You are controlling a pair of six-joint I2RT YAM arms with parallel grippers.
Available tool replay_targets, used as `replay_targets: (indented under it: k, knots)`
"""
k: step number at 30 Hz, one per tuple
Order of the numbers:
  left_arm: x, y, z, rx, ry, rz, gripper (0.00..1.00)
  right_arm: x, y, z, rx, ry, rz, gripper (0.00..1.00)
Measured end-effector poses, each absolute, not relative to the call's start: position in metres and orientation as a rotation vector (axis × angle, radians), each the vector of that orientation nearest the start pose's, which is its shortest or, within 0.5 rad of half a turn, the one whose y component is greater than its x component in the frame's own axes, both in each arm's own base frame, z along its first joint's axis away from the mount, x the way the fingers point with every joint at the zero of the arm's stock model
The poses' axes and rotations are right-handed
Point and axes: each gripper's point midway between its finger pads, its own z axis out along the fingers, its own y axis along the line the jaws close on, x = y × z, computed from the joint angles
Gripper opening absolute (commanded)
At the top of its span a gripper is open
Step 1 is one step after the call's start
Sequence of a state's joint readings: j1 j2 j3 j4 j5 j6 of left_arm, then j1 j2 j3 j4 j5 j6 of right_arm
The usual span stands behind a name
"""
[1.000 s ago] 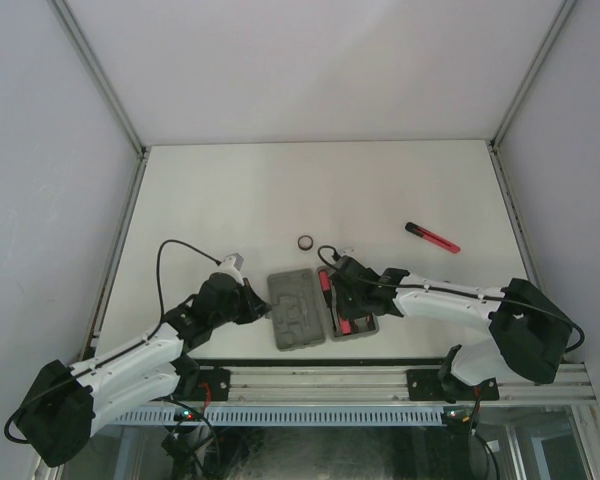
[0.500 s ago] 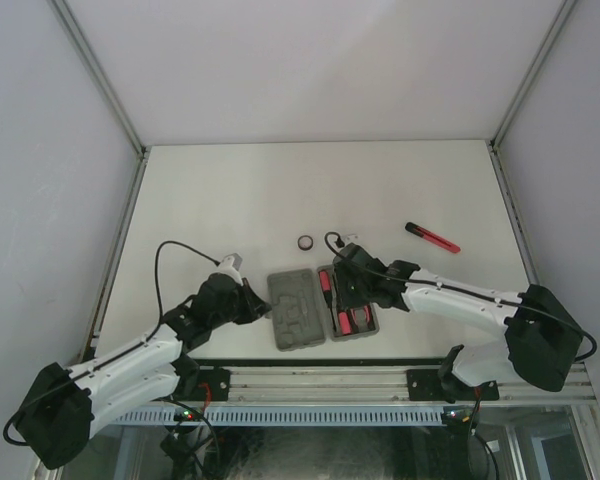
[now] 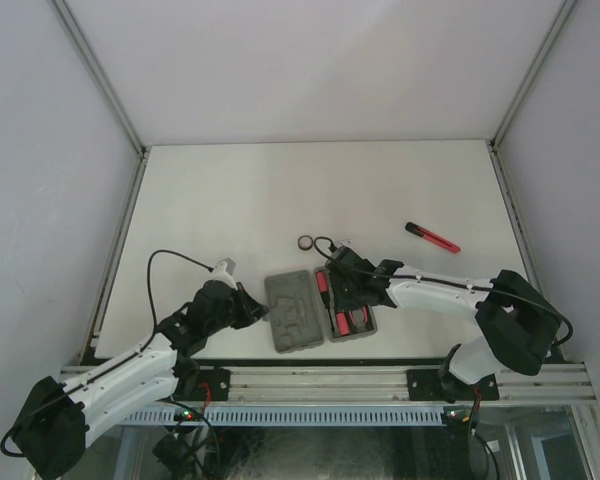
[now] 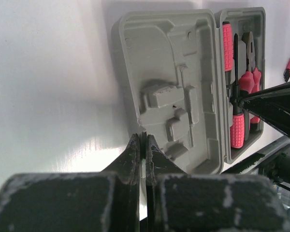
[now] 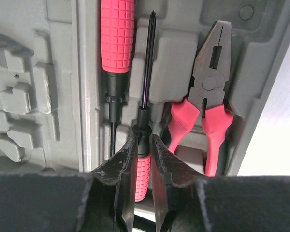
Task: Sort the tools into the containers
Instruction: Adjust the screwdriver in the storage box.
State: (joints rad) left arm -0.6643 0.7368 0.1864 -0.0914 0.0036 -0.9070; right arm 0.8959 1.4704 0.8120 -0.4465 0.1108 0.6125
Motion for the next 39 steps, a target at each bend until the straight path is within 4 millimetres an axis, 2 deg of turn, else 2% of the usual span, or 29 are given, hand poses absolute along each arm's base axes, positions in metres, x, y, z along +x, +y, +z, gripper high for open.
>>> replay_targets:
  k: [9,22,39]
  knots:
    - [0.175,-0.180,0.044,-0.283,2.338,-0.838,0.00,0.188,0.247,0.031,-0.355,2.698,0.343,0.10]
    - [0.176,-0.180,0.044,-0.283,2.338,-0.838,0.00,0.187,0.247,0.029,-0.376,2.752,0.267,0.00]
    - [0.177,-0.181,0.044,-0.283,2.335,-0.841,0.00,0.183,0.246,0.017,-0.407,2.825,0.156,0.00]
